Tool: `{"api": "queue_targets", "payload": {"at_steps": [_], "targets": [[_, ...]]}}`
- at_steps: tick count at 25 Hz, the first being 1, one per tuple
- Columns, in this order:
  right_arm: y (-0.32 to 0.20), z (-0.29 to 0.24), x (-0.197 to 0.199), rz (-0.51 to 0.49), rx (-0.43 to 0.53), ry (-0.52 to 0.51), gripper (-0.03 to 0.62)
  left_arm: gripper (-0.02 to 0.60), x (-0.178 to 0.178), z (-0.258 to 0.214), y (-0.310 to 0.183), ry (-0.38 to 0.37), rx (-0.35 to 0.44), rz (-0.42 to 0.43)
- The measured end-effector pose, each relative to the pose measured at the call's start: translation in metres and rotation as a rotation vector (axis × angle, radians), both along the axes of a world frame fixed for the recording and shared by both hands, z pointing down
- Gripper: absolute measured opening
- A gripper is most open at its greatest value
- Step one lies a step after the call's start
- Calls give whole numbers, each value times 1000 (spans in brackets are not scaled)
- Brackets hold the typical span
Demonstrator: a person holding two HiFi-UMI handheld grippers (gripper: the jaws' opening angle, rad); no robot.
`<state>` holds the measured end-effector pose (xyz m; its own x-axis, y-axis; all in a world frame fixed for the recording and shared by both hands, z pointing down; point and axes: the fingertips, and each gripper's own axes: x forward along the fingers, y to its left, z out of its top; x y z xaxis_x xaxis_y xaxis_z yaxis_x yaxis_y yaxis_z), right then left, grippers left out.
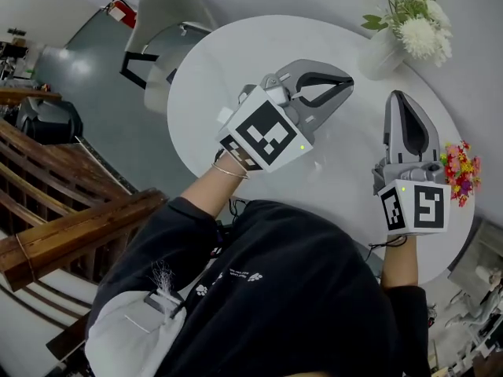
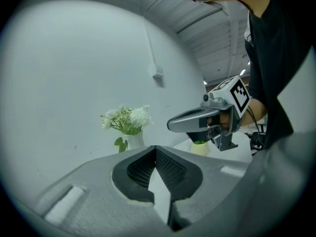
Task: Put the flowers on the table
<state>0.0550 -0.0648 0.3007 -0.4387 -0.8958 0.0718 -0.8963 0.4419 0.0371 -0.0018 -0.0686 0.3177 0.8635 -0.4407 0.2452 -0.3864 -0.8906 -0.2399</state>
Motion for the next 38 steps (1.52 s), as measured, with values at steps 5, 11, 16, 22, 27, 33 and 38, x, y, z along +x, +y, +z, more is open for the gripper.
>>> {"api": "queue_targets", "payload": {"at_steps": [5, 11, 16, 22, 27, 33, 38], "targets": [[3, 4, -5, -18, -17, -23, 11, -2, -8, 4, 2, -29, 0, 1], [6, 4, -10, -47, -14, -38, 11, -2, -15, -3, -2, -13, 16, -19], [7, 5, -10, -56, -12, -31, 11, -2, -11, -7, -5, -4, 13, -6], [8, 10, -12, -58, -31, -31, 11, -2, -14, -10, -4, 3, 7, -4], [9, 13, -10, -50, -42, -31, 11, -2, -13, -9, -2, 0, 7, 0], [11, 13, -7, -35, -43, -22, 11, -2, -11, -11, 0, 10, 9, 6], [12, 13, -7, -22, -45, -20, 11, -2, -10, -14, 3, 31, -2, 17]]}}
